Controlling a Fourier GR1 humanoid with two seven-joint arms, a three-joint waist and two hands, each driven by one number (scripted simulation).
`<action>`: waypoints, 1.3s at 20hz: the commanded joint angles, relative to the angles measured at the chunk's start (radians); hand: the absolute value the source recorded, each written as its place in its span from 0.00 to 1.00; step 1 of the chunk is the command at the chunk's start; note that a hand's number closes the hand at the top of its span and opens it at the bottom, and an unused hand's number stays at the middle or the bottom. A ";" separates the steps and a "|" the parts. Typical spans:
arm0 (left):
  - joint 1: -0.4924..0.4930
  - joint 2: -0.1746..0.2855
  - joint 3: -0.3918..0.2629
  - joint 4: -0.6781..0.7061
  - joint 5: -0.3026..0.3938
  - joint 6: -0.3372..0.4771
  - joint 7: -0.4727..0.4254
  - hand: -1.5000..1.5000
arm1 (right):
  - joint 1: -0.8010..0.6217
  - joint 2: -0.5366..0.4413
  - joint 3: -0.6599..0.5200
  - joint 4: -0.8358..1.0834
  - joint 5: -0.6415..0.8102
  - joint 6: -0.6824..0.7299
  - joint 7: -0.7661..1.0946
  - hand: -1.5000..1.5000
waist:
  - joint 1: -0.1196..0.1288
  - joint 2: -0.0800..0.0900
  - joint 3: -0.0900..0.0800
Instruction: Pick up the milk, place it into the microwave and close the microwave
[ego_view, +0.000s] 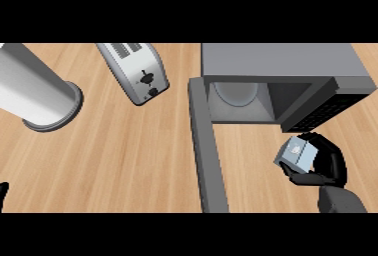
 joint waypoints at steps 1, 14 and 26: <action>0.057 -0.003 0.005 -0.036 0.019 -0.024 -0.013 0.00 | -0.051 -0.005 0.019 -0.040 -0.007 0.039 0.048 1.00 | 0.001 -0.003 -0.001; 0.014 0.018 0.067 0.014 0.076 -0.028 0.002 0.00 | 0.010 0.072 0.123 -0.483 -0.004 -0.063 0.378 1.00 | -0.008 -0.002 -0.001; 0.104 -0.003 0.088 0.065 0.076 -0.106 -0.098 0.00 | -0.344 0.122 0.129 -0.230 0.145 -0.255 0.533 1.00 | 0.014 0.001 0.000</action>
